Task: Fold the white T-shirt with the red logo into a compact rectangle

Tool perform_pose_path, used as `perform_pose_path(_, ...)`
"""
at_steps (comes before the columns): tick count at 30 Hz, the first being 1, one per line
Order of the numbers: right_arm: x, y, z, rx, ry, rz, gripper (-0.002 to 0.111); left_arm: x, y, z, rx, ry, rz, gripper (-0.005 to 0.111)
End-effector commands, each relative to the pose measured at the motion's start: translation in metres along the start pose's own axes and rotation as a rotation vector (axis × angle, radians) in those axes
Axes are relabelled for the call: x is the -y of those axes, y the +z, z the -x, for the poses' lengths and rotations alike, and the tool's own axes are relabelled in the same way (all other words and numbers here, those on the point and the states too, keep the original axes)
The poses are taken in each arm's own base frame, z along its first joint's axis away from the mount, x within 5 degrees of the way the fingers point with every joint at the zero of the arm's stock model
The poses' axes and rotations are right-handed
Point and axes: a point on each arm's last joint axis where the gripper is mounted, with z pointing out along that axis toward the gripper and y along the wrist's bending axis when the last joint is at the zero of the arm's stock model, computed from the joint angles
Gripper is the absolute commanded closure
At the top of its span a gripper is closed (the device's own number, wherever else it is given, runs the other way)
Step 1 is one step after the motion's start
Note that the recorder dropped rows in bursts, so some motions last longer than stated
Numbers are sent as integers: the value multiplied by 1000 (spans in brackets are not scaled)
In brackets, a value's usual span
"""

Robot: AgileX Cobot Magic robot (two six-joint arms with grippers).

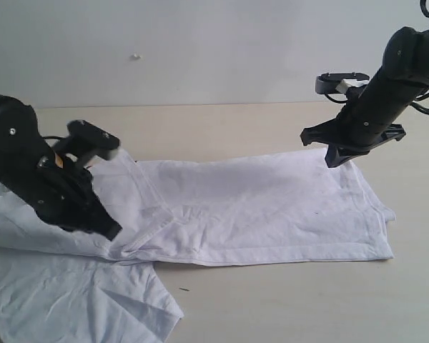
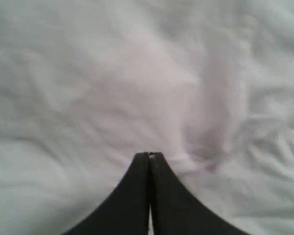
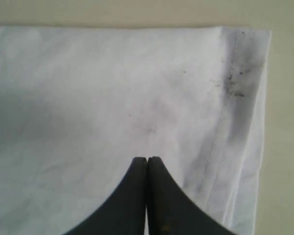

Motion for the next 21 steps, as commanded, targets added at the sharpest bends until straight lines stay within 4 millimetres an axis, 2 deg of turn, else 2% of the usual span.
perform_pose_path(1,-1,-3,0,3,-4,6,108,-40,5,-2,68,-261,119,107)
perform_pose_path(6,-1,-3,0,7,-4,5,108,-63,24,-22,-68,-386,141,107)
perform_pose_path(10,-1,-3,0,9,-4,5,108,-62,25,-32,-182,-387,139,107)
perform_pose_path(16,-2,-3,0,5,3,12,108,-58,12,-44,-327,-372,137,107)
perform_pose_path(21,-3,-3,0,1,22,31,108,-55,11,-53,-378,-370,133,107)
